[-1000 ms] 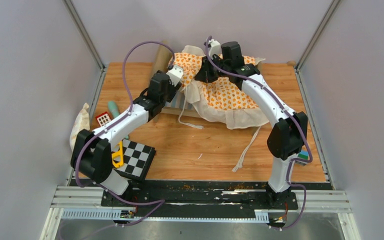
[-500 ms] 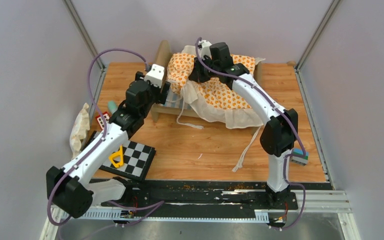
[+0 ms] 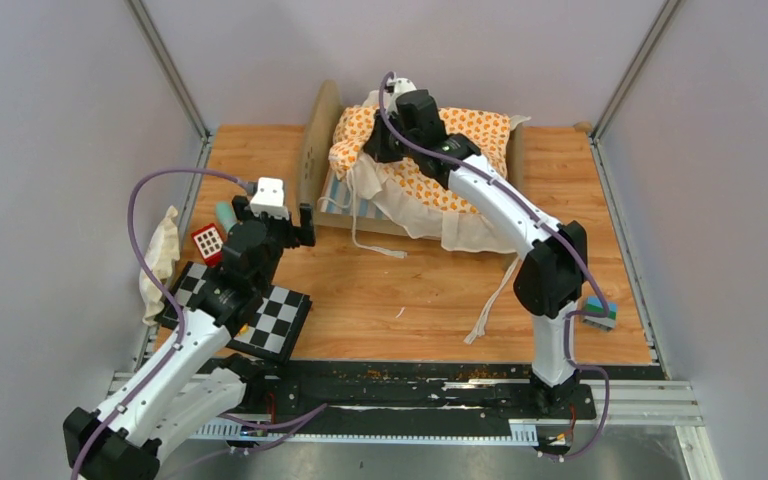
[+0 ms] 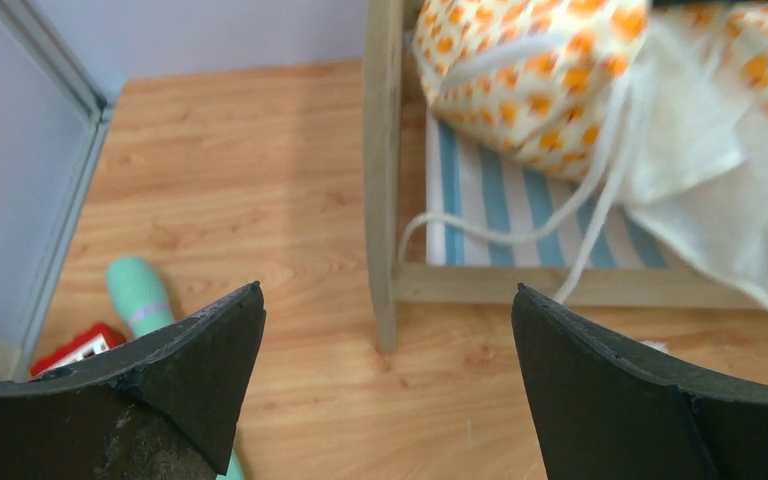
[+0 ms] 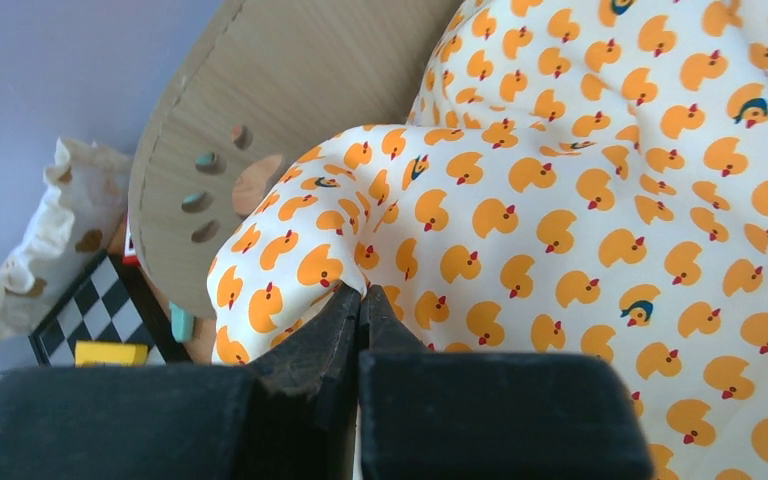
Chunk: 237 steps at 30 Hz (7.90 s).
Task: Set up the pet bed
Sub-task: Cross the ropes on the bed frame.
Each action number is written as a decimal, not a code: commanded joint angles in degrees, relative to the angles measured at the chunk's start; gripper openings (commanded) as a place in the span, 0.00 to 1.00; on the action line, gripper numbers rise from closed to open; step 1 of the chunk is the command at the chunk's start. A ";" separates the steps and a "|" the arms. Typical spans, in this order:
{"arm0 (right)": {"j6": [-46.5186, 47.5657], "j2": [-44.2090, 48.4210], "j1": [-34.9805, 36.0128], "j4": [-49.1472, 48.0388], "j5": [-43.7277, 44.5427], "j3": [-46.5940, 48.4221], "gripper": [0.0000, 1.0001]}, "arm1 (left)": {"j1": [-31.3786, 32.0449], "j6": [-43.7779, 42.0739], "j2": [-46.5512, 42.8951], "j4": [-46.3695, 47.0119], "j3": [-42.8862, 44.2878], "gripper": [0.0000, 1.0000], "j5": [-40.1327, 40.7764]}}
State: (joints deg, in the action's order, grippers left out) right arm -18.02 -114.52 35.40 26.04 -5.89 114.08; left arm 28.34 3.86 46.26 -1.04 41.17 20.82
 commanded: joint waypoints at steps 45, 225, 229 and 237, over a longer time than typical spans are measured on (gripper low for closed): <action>8.53 11.06 2.50 -2.84 -4.97 -8.48 0.65 | -10.91 3.62 23.99 7.75 14.22 1.00 -5.36; 36.17 -5.62 44.32 -101.46 47.68 -63.16 0.00 | -3.46 9.63 22.17 -33.43 37.13 0.00 -17.61; 32.68 -5.72 41.04 -96.05 45.43 -60.20 0.16 | -3.46 9.89 21.99 -33.81 37.75 0.00 -17.82; 32.78 -12.54 35.44 -98.80 45.20 -52.45 0.34 | -3.46 10.12 21.34 -34.50 38.09 0.00 -18.44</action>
State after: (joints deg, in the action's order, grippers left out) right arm 16.08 -123.26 72.69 -70.13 39.22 57.36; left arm 23.97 13.85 70.61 -43.99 73.52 8.27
